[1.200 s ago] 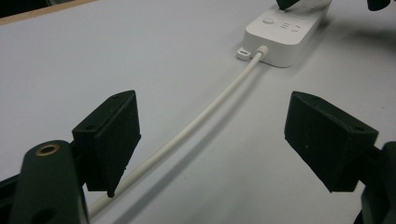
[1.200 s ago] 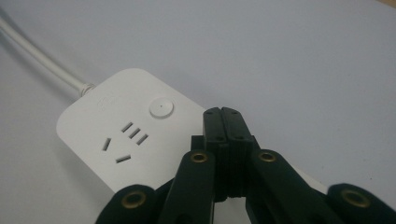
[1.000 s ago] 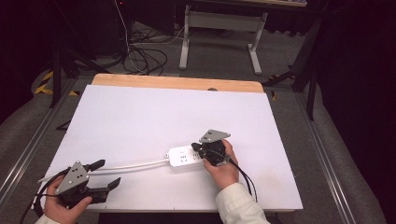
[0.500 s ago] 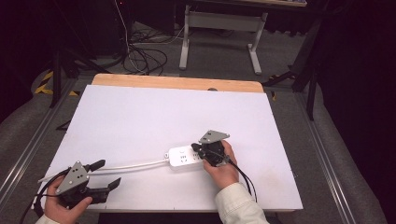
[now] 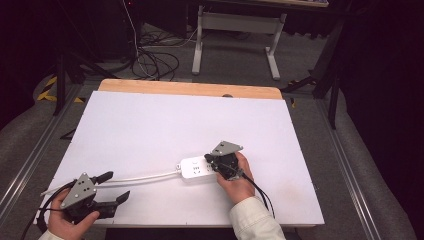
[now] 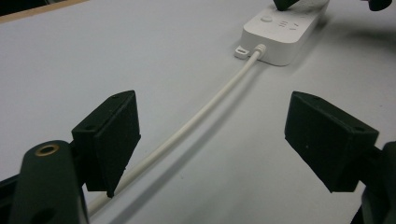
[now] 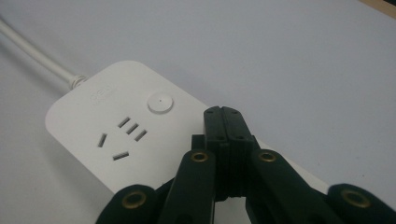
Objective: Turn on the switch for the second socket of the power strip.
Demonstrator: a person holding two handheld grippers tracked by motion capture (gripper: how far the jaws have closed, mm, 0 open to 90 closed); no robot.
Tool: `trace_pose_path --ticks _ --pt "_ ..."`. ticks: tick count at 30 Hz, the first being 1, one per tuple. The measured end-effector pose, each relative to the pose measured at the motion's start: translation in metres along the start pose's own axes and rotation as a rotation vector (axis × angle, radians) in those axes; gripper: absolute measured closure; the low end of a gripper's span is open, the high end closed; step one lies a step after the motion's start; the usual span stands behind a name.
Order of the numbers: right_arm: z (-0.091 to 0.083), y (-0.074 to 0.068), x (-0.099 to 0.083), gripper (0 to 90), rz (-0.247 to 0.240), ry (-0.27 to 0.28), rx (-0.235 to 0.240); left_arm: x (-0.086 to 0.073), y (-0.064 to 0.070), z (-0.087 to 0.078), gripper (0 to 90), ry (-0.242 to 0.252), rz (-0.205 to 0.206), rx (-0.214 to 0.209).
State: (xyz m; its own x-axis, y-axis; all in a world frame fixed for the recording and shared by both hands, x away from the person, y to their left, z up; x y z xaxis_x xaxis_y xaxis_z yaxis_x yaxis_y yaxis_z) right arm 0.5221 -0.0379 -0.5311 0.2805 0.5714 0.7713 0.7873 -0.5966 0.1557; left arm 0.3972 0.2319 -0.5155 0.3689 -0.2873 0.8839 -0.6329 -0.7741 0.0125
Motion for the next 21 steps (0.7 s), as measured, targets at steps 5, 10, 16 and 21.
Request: trace_pose_path --ticks 5,10,16,21 --pt "0.0002 -0.0004 -0.0002 90.0 0.000 -0.005 -0.006 0.0000 0.0001 -0.0002 18.7 0.000 0.001 0.001" --pt "0.0003 0.0003 -0.0005 90.0 0.015 -0.004 0.007 0.0001 -0.0001 -0.0002 18.7 0.001 0.000 0.001" --pt "0.0006 0.0008 -0.0006 90.0 0.023 -0.011 0.007 -0.0001 0.0003 0.0003 18.7 -0.001 0.001 0.000" --pt "0.0011 0.0008 -0.0003 90.0 0.025 -0.026 0.015 -0.0011 -0.0003 0.0013 18.7 -0.006 0.004 0.002"
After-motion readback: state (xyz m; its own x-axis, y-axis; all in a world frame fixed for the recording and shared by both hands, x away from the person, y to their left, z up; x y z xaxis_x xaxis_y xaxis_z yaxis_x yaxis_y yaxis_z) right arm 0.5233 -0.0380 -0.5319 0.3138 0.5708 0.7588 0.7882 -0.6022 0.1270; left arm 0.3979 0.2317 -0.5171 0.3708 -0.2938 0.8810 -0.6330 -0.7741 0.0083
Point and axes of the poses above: each handheld gripper's, and its own axes: z roughly forward along the jaws, x roughly out of its top, y roughly to its right, the point moved 10 cm from there along z, roughly forward along the jaws, and after that the axes turned 3 degrees about -z, right-handed, at the moved point
